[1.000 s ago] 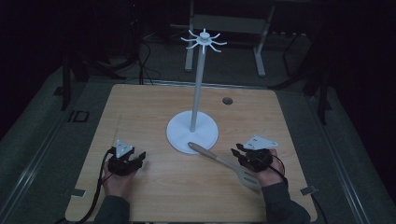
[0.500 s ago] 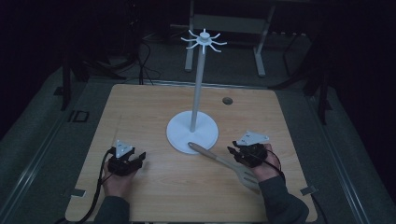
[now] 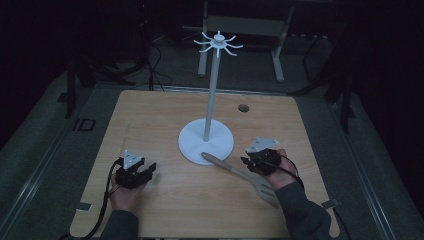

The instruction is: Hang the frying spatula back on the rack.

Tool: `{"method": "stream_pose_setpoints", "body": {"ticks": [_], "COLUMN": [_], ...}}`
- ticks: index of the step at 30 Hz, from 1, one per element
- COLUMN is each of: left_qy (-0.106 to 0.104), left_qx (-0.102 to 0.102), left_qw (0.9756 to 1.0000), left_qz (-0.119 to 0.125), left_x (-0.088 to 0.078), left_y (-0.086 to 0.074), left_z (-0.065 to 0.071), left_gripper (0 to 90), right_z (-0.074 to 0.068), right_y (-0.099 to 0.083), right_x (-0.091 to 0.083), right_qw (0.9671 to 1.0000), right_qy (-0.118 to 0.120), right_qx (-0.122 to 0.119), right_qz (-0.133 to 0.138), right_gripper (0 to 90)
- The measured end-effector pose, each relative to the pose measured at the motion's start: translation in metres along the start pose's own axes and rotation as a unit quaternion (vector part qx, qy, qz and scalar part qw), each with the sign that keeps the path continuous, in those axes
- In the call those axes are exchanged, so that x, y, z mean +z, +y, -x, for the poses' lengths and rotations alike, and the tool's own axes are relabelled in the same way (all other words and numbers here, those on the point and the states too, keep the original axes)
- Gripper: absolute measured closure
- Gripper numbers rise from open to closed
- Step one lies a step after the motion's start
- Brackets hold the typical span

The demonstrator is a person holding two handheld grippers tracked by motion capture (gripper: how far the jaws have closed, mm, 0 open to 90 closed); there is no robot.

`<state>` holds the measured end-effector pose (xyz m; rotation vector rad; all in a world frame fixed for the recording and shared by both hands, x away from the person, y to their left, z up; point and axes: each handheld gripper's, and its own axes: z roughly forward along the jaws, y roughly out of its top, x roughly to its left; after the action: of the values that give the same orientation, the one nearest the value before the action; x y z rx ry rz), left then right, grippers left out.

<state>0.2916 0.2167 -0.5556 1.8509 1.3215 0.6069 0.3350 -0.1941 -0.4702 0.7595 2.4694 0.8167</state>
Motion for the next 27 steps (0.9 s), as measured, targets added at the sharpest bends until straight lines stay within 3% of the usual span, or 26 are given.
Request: {"method": "stream_pose_setpoints", "body": {"ticks": [27], "left_qy": [-0.008], "left_qx": [0.009], "left_qw": [0.9998], "left_qz": [0.015], "left_x": [-0.004], "left_y": [0.0], "left_z": [0.002], "left_gripper": [47.8], "right_z": [-0.001], "right_y": [0.014], "right_x": [0.018], "right_qw": [0.996], "right_qy": [0.033], "right_qx": [-0.034], "right_qz": [-0.076], "right_gripper": [66.4]}}
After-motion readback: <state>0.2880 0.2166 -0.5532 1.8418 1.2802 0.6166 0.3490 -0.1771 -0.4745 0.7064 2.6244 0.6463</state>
